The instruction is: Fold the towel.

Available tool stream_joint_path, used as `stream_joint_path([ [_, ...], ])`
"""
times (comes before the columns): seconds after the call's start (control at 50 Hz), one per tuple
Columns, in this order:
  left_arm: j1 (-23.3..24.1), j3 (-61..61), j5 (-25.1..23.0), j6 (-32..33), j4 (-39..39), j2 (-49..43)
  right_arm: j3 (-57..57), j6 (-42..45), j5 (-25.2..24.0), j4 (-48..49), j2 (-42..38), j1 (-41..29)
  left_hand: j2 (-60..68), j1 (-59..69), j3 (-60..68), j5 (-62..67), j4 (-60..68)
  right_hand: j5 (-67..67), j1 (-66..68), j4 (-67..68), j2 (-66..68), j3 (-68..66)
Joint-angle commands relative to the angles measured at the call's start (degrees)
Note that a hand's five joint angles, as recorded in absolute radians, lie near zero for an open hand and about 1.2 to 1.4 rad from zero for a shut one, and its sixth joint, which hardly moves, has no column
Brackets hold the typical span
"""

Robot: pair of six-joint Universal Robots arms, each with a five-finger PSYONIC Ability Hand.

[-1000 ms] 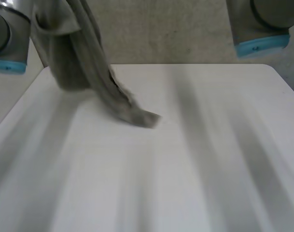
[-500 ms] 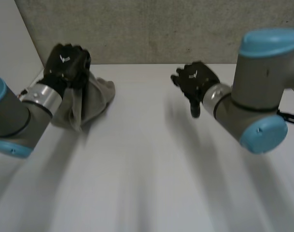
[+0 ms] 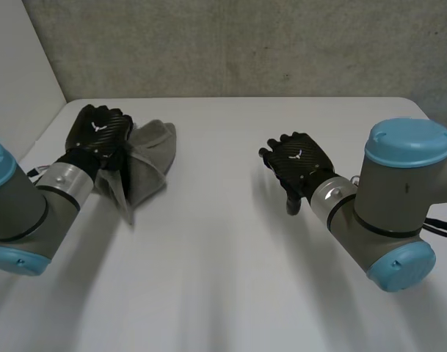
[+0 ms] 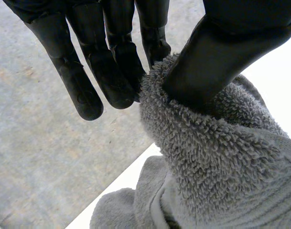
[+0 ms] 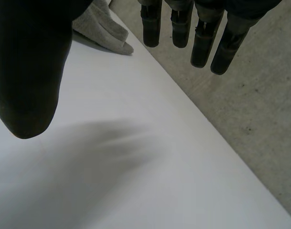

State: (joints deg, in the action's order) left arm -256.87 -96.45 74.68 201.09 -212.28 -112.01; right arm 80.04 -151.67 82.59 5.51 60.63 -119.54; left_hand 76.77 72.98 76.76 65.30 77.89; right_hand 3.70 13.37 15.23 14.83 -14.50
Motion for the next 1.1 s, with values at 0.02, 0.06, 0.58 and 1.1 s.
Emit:
stream_joint_path([
  [0.02,0.8,-2.7,0.6,-0.2,-0.1,2.9,-0.2,-1.7,0.1,0.0,-2.0,-0.3,3.2,7.0,3.2,4.7,2.1,-3.7,-3.4,-5.2,-4.8,4.5],
  [0.06,1.3,-3.0,0.6,-0.3,0.0,3.0,-0.2,-2.0,0.1,0.1,-2.2,-0.4,3.2,7.0,3.2,4.7,2.1,-3.7,-3.4,-5.2,-4.8,4.5],
  [0.58,27.2,21.9,4.4,-0.7,12.2,-2.6,-11.9,-2.5,0.6,-8.7,4.6,12.3,3.2,7.0,3.2,4.7,2.1,-3.7,-3.4,-5.2,-4.8,4.5],
  [1.1,29.2,30.1,13.0,-1.8,23.1,-3.4,-17.8,-9.3,-4.5,-17.5,7.7,23.1,3.2,7.0,3.2,4.7,2.1,-3.7,-3.4,-5.2,-4.8,4.5],
])
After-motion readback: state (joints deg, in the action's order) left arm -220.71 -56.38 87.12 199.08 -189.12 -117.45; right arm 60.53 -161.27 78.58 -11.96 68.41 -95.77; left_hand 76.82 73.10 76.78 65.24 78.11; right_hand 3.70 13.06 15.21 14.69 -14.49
